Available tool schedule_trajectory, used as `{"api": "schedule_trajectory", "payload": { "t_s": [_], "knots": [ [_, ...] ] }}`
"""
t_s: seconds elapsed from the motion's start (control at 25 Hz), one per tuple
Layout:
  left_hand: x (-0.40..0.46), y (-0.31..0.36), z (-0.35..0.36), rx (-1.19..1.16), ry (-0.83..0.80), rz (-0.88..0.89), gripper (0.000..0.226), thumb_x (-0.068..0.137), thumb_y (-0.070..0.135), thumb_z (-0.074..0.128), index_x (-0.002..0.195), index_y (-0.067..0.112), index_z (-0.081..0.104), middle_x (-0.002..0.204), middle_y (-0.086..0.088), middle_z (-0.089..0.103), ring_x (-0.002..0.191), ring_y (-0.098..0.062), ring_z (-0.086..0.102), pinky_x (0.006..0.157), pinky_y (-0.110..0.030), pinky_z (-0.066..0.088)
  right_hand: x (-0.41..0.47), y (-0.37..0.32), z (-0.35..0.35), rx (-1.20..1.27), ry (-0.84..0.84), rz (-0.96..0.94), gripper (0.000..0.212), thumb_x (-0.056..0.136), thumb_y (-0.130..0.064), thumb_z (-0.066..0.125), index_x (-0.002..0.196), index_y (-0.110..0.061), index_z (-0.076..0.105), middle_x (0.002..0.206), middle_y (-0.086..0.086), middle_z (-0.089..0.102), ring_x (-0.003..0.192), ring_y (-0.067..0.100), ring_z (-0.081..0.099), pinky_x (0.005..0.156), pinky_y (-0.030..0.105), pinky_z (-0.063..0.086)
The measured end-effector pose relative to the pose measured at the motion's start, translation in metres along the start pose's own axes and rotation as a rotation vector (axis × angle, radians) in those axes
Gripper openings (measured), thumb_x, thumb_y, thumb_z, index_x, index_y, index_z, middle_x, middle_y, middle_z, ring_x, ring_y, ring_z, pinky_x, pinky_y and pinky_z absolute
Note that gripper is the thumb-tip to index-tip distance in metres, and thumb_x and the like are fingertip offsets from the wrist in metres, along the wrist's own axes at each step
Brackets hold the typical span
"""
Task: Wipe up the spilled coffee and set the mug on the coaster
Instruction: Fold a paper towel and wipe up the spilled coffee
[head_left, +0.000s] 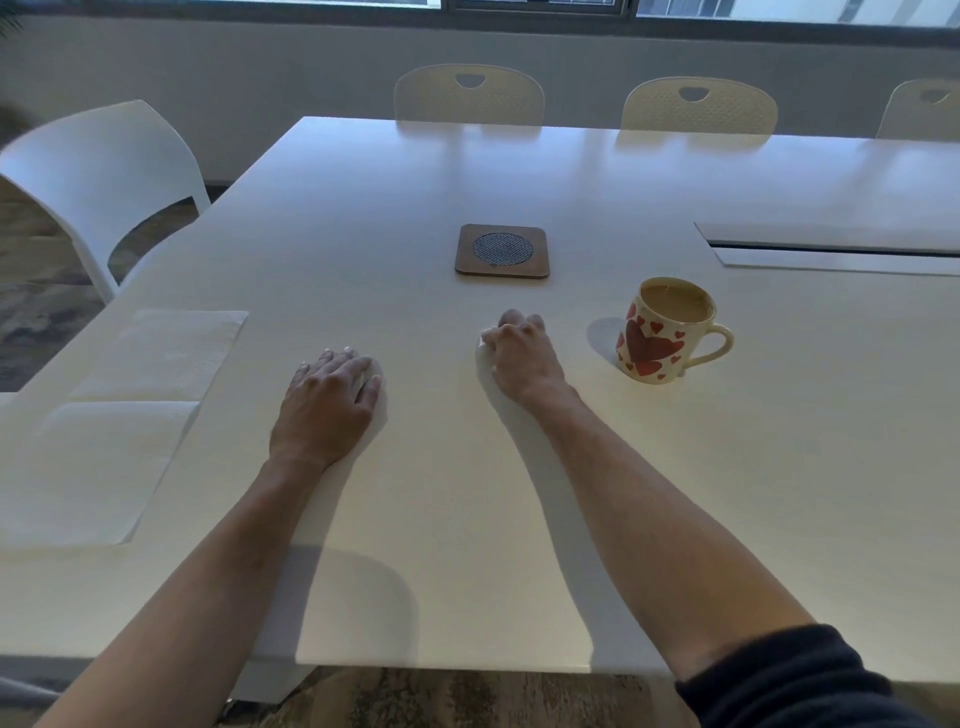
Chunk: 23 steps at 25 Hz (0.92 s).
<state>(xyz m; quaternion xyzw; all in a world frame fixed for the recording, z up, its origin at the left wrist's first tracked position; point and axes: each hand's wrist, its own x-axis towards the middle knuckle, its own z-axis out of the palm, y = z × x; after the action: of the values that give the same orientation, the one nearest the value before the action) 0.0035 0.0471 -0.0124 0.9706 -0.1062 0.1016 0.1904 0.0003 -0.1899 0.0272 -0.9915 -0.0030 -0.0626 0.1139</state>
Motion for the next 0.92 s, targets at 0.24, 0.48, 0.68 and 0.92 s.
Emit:
{"api": "schedule_trajectory", "payload": {
  "t_s": [0.24, 0.48, 0.68, 0.92],
  "knots": [
    [0.001, 0.001, -0.001, -0.010, 0.006, 0.004, 0.037, 0.095, 0.033, 0.052, 0.127, 0.016, 0.061, 0.145, -0.009, 0.051, 0.139, -0.025, 0.040, 0.117, -0.042, 0.024, -0.012, -0.022, 0.009, 0.093, -0.047, -0.167, 0.038, 0.093, -0.002, 0.045, 0.122, -0.009, 0.068, 0.127, 0.011, 0.059, 0.116, 0.035, 0.047, 0.101, 0.039, 0.041],
    [0.001, -0.003, -0.002, -0.027, -0.014, 0.009, 0.039, 0.096, 0.033, 0.052, 0.130, 0.016, 0.060, 0.147, -0.009, 0.048, 0.141, -0.024, 0.038, 0.118, -0.040, 0.022, -0.037, -0.011, 0.004, 0.223, -0.064, -0.267, 0.038, 0.093, 0.001, 0.048, 0.121, -0.012, 0.070, 0.123, 0.008, 0.064, 0.115, 0.028, 0.049, 0.100, 0.034, 0.041],
    [-0.001, -0.004, -0.001, -0.037, -0.019, 0.006, 0.040, 0.096, 0.033, 0.051, 0.132, 0.017, 0.059, 0.148, -0.007, 0.047, 0.142, -0.022, 0.036, 0.119, -0.039, 0.021, -0.044, 0.020, -0.004, 0.137, 0.004, -0.138, 0.030, 0.095, -0.006, 0.054, 0.119, -0.012, 0.071, 0.121, 0.008, 0.066, 0.114, 0.028, 0.051, 0.098, 0.034, 0.044],
    [0.001, -0.004, 0.001, -0.017, -0.022, 0.009, 0.039, 0.096, 0.033, 0.050, 0.130, 0.017, 0.059, 0.147, -0.008, 0.048, 0.141, -0.023, 0.037, 0.118, -0.040, 0.022, -0.066, 0.065, -0.017, -0.039, 0.147, 0.142, 0.036, 0.090, 0.005, 0.049, 0.113, -0.009, 0.073, 0.108, 0.014, 0.065, 0.103, 0.030, 0.056, 0.089, 0.037, 0.052]
  ]
}}
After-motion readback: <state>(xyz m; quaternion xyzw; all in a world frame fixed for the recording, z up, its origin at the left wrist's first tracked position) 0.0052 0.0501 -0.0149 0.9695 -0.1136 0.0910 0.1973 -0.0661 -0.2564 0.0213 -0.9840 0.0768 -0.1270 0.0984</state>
